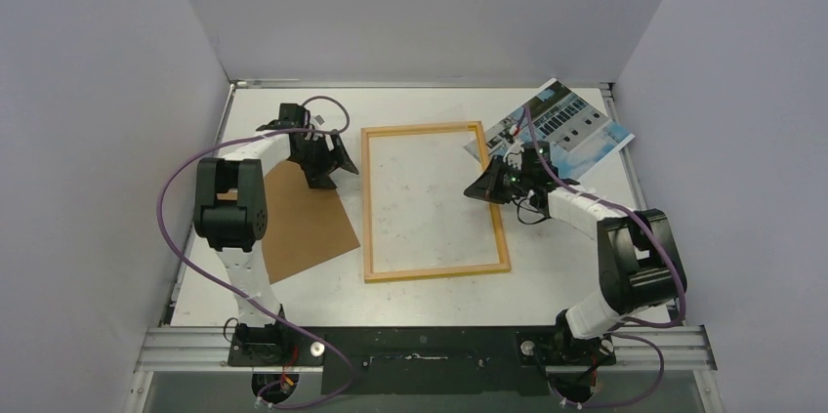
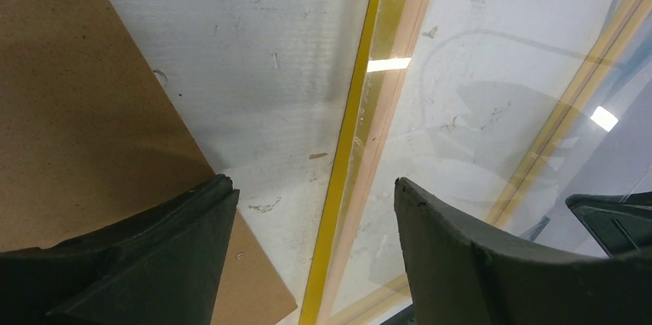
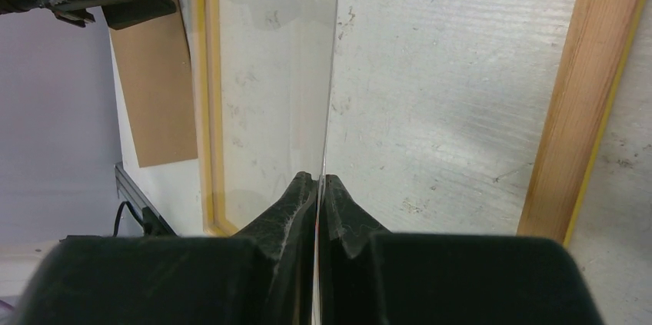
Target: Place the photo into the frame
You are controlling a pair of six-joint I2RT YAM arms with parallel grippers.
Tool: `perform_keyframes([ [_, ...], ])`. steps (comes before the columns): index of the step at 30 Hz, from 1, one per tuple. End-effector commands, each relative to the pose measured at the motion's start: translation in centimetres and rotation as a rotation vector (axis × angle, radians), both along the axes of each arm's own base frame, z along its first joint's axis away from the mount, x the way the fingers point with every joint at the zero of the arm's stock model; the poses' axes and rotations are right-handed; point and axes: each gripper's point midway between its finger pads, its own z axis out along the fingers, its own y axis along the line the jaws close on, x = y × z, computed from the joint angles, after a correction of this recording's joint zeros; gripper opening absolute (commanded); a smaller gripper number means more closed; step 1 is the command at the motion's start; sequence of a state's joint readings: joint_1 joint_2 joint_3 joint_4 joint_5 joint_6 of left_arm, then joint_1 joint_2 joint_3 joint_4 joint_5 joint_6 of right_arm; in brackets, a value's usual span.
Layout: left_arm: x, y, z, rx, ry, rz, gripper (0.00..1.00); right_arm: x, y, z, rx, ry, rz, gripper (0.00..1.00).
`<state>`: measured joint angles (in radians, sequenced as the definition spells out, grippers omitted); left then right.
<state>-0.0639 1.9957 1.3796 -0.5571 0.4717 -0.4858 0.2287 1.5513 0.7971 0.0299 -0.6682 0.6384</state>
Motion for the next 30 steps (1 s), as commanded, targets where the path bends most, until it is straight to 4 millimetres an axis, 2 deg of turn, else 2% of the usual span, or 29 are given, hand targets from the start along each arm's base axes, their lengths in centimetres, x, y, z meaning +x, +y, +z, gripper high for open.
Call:
perform_keyframes([
  [1, 1.1, -0.5, 1.0, -0.004, -0.046, -0.012, 0.73, 1.1, -0.4, 1.5, 0.006, -0.106, -0.023, 0.00],
  [9, 0.9, -2.0, 0.7, -0.013, -0.040, -0.043, 0.65, 1.2, -1.2, 1.2, -0.003, -0.114, -0.061, 0.00],
  [14, 0.8, -1.7, 0.4, 0.012, -0.030, -0.022, 0.57, 1.2, -1.7, 1.2, 0.000, -0.113, -0.074, 0.00],
  [23, 1.3, -2.7, 0.0, -0.051, -0.035, -0.005, 0.45, 1.0, -2.2, 0.7, -0.015, -0.111, -0.088, 0.00],
  [30, 1.3, -3.2, -0.7, -0.068, -0.017, -0.014, 0.43, 0.7, -2.3, 0.2, -0.008, -0.107, -0.098, 0.00],
])
